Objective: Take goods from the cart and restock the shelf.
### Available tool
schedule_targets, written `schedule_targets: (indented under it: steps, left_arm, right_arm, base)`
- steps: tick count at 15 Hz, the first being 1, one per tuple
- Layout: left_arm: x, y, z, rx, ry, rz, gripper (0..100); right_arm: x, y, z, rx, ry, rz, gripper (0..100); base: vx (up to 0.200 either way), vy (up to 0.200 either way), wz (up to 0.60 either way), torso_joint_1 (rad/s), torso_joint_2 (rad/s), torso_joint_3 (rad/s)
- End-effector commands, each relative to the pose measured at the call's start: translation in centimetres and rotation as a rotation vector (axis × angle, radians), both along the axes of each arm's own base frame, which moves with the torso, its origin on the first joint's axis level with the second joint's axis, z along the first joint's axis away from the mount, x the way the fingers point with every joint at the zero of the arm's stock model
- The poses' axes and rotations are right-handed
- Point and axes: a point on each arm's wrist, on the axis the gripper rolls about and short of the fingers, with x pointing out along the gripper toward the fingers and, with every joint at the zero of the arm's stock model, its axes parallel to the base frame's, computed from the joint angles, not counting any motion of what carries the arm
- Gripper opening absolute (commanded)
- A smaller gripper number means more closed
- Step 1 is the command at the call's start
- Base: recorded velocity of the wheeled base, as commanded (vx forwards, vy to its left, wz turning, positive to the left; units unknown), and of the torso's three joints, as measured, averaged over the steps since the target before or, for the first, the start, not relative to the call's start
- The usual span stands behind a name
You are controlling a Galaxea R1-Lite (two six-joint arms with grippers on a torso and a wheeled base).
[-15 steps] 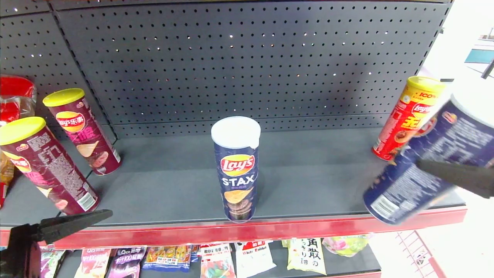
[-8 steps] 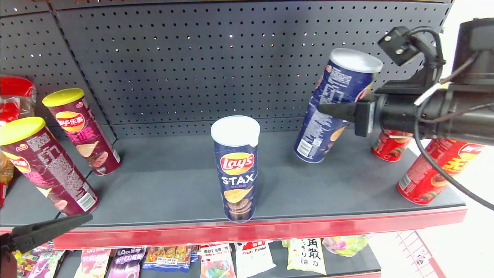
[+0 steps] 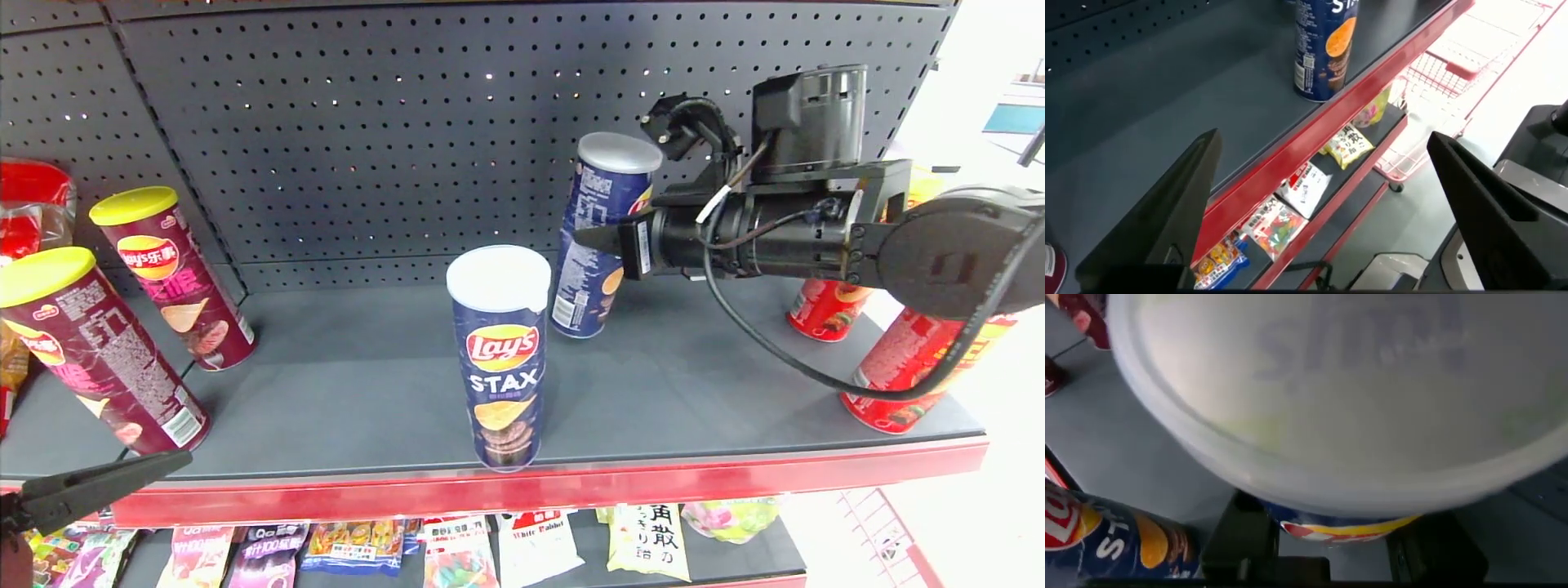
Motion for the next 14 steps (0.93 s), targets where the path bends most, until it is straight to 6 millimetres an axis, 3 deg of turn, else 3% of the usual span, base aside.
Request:
schedule_targets:
  steps: [1, 14]
  left_arm:
    - [0.1, 0.0, -0.1, 0.002, 0.008, 0.0, 100]
    - [0.5, -0.1, -0.3, 0.009, 0.028, 0.009, 100]
  right_arm:
    - [0.7, 1.5, -1.4, -0.02, 0.025, 0.025, 0]
    - [2.4, 4.4, -2.8, -0.024, 0.03, 0.06, 0]
  base:
    - [0.0, 0.0, 0.0, 0.0, 0.0, 0.0]
    - [0.0, 0.0, 0.0, 0.0, 0.0, 0.0]
